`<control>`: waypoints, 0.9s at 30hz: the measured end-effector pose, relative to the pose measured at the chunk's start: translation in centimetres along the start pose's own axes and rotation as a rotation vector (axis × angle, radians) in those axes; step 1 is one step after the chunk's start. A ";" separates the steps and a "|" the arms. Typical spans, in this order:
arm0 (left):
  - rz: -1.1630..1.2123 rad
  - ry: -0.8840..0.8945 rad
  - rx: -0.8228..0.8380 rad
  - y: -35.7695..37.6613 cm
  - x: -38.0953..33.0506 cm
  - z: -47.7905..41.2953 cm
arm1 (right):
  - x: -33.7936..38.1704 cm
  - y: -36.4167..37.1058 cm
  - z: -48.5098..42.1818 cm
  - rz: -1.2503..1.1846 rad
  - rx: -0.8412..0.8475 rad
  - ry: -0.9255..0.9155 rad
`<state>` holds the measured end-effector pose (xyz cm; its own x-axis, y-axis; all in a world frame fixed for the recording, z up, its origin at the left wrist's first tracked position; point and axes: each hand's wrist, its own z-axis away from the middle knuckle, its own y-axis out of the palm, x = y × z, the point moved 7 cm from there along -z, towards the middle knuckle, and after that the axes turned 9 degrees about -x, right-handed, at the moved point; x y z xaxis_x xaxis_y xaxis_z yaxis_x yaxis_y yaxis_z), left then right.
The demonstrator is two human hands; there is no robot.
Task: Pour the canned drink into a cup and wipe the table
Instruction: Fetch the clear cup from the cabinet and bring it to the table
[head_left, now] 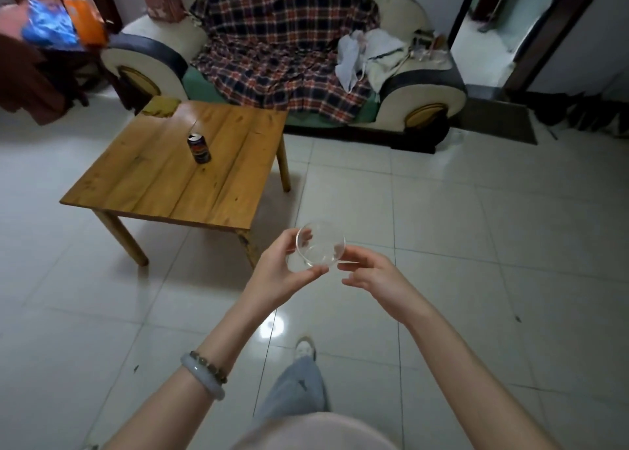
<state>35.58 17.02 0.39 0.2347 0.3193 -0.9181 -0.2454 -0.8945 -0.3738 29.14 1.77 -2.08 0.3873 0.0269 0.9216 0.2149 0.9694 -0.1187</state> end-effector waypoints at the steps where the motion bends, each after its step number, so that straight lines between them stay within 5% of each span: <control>1: -0.004 0.007 0.008 0.2 0.1 -2.0 | 0.7 -0.4 -1.8 0.000 -0.008 0.001; 13: -0.029 0.045 0.070 1.4 1.8 -21.4 | 7.8 -2.7 -19.0 -0.037 -0.038 0.026; 27: -0.044 -0.064 -0.087 3.1 7.2 -41.2 | 14.2 -4.4 -41.8 0.073 0.124 0.053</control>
<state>75.23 3.66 -1.90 0.1825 0.3753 -0.9087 -0.1527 -0.9022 -0.4033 71.15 -12.28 -3.89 0.4454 0.0890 0.8909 0.0731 0.9881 -0.1353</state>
